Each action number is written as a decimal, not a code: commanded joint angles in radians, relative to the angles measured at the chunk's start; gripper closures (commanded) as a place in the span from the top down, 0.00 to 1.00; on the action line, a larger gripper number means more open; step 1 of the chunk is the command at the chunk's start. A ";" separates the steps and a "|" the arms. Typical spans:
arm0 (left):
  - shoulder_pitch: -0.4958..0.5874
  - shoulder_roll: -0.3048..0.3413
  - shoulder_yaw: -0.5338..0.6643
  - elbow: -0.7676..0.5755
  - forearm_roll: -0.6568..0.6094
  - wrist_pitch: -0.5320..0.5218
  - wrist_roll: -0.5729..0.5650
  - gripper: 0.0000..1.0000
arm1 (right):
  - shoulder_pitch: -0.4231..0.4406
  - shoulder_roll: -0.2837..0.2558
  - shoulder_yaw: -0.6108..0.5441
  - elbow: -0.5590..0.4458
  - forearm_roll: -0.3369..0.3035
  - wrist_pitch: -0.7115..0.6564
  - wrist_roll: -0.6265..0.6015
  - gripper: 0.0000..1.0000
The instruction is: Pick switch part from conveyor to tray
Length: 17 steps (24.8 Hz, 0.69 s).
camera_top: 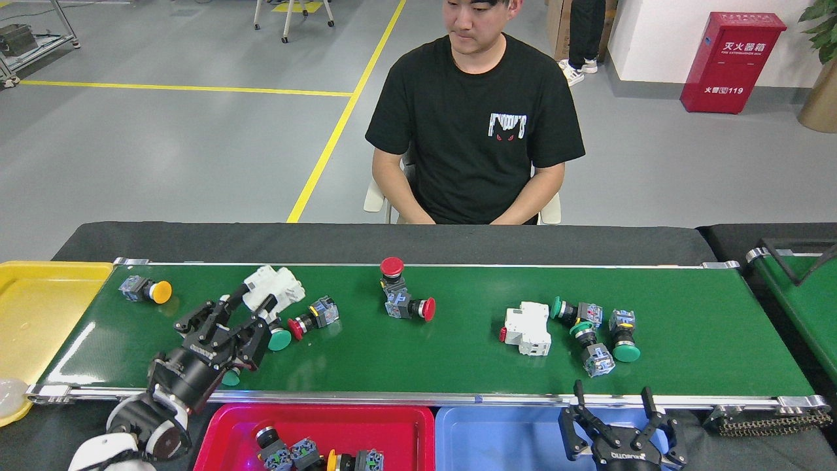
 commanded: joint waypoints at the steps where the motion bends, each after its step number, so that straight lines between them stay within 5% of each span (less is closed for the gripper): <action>1: 0.018 -0.015 -0.104 -0.085 -0.007 -0.007 -0.003 0.01 | -0.007 -0.006 -0.003 -0.013 -0.002 0.001 -0.008 1.00; 5: 0.079 -0.094 -0.285 -0.134 -0.119 0.019 -0.038 0.01 | -0.024 -0.018 0.034 -0.013 0.006 -0.009 0.003 1.00; 9: 0.092 -0.183 -0.315 -0.128 -0.203 0.019 -0.047 0.02 | -0.056 -0.038 0.113 -0.013 0.006 -0.008 0.045 1.00; 17: 0.125 -0.181 -0.313 -0.125 -0.210 0.019 -0.070 0.11 | -0.053 -0.093 0.094 -0.061 0.000 -0.008 0.058 1.00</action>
